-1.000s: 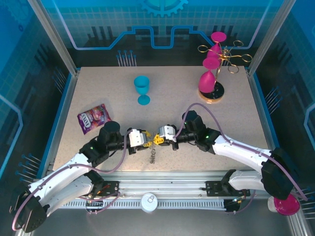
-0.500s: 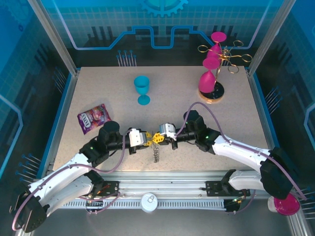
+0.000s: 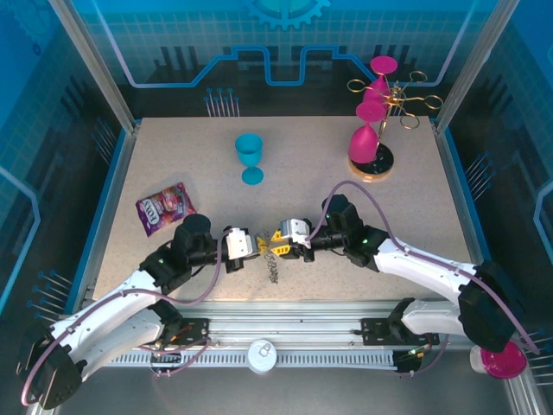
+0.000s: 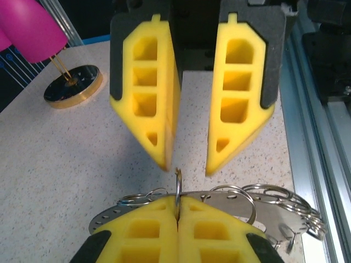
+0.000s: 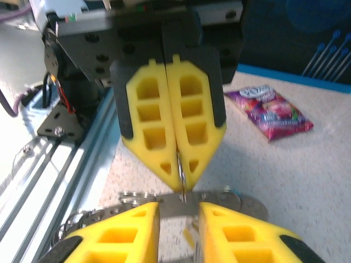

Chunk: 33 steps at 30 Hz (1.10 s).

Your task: Put the keys on the keyring

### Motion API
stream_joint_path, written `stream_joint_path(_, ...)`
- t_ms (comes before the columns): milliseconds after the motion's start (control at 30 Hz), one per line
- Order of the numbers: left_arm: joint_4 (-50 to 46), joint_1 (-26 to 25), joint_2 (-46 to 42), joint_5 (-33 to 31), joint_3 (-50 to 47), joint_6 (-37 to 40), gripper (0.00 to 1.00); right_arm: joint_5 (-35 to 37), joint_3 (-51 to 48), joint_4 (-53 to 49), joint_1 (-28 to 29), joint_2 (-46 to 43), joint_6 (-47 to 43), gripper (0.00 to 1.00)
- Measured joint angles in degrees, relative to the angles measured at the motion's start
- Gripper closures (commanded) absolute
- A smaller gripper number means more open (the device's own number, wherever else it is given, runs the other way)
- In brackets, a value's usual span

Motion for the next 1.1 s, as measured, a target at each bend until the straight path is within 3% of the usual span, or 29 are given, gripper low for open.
stream_joint_path(200, -3.0, 0.0, 0.8, -1.3, 0.3, 1.4, 1.0, 3.5, 3.2, -6.9, 0.3, -0.2, -4.2, 0.73)
stream_joint_path(467, -5.7, -0.1, 2.2, -2.3, 2.7, 2.1, 1.0, 5.0, 6.1, -7.8, 2.8, 2.8, -5.6, 0.75)
stream_joint_path(567, -5.8, -0.3, 2.4, -2.4, 3.0, 2.1, 1.0, 5.1, 6.2, -7.6, 3.3, 4.0, -5.7, 0.81)
stream_joint_path(733, -6.7, -0.5, 2.5, -2.6, 3.0, 2.2, 1.0, 5.6, 6.2, -7.5, 3.5, 4.7, -5.8, 1.0)
stream_joint_path(900, -7.0, -0.6, 2.5, -2.8, 3.1, 2.6, 1.0, 5.6, 6.2, -7.4, 3.6, 4.8, -6.0, 1.0)
stream_joint_path(1000, -7.4, -0.7, 2.8, -2.8, 3.1, 3.0, 0.91, 5.6, 6.2, -7.4, 3.8, 5.2, -6.0, 1.0)
stream_joint_path(1100, -7.8, -0.7, 3.6, -2.8, 3.2, 3.2, 0.9, 5.6, 6.2, -7.2, 4.1, 5.8, -5.6, 1.0)
